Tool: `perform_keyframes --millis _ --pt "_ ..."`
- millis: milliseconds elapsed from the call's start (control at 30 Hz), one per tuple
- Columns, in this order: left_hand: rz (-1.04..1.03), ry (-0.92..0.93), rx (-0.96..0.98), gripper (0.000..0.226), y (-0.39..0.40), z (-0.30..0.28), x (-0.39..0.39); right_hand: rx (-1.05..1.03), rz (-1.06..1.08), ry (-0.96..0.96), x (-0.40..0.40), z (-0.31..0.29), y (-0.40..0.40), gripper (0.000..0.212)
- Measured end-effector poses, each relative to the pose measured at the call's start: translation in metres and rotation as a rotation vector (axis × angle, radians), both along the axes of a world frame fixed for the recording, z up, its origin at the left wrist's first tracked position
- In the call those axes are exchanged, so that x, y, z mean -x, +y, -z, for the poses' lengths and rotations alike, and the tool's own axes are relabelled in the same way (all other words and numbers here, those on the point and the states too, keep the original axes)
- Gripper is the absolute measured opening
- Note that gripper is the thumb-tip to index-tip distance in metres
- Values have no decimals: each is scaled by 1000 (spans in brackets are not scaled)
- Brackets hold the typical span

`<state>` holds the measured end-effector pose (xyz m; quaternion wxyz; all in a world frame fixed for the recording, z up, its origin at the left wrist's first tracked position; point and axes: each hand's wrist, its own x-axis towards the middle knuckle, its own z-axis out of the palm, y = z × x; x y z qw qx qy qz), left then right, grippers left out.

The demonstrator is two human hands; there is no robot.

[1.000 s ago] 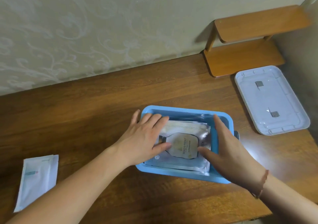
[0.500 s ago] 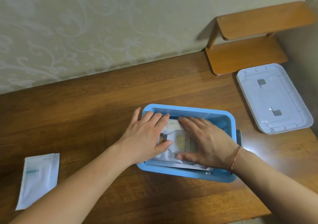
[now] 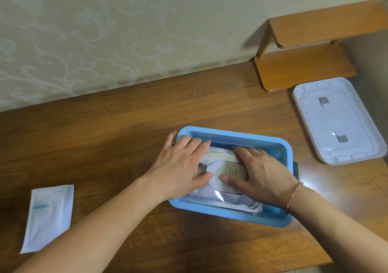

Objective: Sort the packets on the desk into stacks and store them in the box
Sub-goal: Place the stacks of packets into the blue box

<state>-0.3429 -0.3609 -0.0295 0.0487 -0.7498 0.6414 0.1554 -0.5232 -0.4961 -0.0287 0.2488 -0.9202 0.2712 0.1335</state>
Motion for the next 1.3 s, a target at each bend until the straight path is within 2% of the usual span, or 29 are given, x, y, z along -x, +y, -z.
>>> perform_keyframes --millis 167,233,367,433,567,633,733,833,967,1033,1133,1200,1300 --pt "-3 5 23 77 1 2 0 -90 78 -4 -2 -1 7 84" --pt "0 26 39 78 2 3 0 -168 198 -71 2 -10 12 84" --pt "-12 107 123 78 5 2 -1 -350 573 -254 21 -31 35 86" --pt "-32 146 171 77 7 3 0 -507 749 -264 29 -27 42 79" --pt "-42 217 233 65 10 8 -2 -762 1027 -279 26 -11 38 26" --pt "-14 190 210 61 9 9 -3 -878 1149 -261 20 -3 35 24" --pt "17 59 124 61 8 8 0 -1054 1232 -254 16 2 37 40" --pt "23 -11 72 63 7 7 2 -1126 1186 -232 18 -2 42 16" --pt "26 -13 54 64 6 4 0 -1047 981 -206 25 -16 40 27" --pt "38 -6 42 66 6 2 -1 -861 817 -172 31 -26 39 45" --pt "59 -8 6 70 7 -6 -1 -404 460 -229 39 -44 40 76" --pt "82 -22 -67 80 6 -12 -2 -168 203 -304 43 -41 35 75" --pt "143 -73 -150 101 5 -18 -5 49 -110 -184 42 -21 24 80"
